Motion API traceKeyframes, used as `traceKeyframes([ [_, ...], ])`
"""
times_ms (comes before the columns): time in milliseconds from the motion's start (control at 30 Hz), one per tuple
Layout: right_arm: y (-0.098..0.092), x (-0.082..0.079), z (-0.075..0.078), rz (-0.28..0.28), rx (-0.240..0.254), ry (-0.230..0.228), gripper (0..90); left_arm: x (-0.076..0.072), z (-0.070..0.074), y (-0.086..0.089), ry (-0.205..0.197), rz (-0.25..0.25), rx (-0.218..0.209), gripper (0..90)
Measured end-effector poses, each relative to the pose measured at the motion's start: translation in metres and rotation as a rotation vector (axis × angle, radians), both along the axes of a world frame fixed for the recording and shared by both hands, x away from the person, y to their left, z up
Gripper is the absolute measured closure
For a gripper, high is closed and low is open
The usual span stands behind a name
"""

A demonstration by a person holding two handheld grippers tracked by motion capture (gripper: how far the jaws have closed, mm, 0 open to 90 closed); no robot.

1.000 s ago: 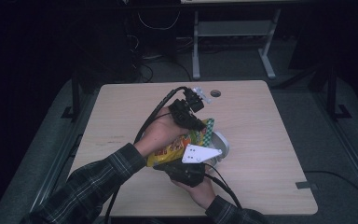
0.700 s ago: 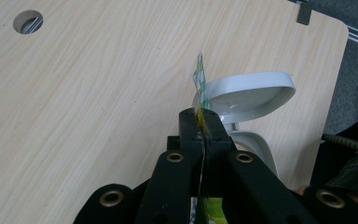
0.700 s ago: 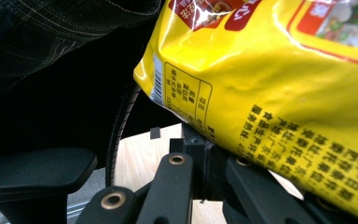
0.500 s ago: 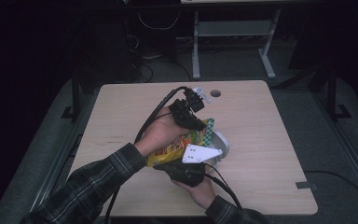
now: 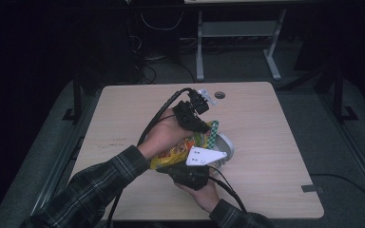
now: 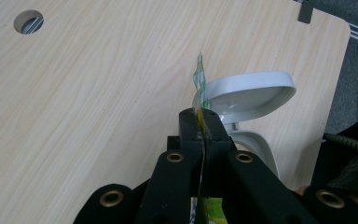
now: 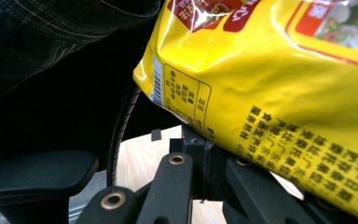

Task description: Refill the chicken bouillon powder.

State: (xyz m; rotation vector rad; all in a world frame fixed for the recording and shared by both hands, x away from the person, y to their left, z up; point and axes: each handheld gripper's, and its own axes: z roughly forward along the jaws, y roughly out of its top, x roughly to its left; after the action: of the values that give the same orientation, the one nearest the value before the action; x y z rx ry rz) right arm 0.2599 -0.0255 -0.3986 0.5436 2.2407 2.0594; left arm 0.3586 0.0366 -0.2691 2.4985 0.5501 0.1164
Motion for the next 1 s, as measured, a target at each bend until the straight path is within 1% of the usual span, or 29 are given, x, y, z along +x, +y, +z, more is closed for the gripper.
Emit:
traceKeyframes([
  [167, -0.0002, 0.0000, 0.0000, 0.001, 0.002, -0.001, 90.0, 0.0001, 0.0004, -0.0002, 0.001, -0.004, 0.006, 89.9],
  [567, -0.0006, -0.0001, 0.0001, 0.002, 0.005, -0.003, 90.0, -0.0002, -0.0001, -0.0013, -0.001, 0.000, 0.002, 89.9],
  [1000, -0.0009, -0.0001, 0.0005, -0.001, 0.008, -0.004, 90.0, -0.0003, 0.0009, -0.0020, -0.004, -0.006, 0.008, 89.9],
])
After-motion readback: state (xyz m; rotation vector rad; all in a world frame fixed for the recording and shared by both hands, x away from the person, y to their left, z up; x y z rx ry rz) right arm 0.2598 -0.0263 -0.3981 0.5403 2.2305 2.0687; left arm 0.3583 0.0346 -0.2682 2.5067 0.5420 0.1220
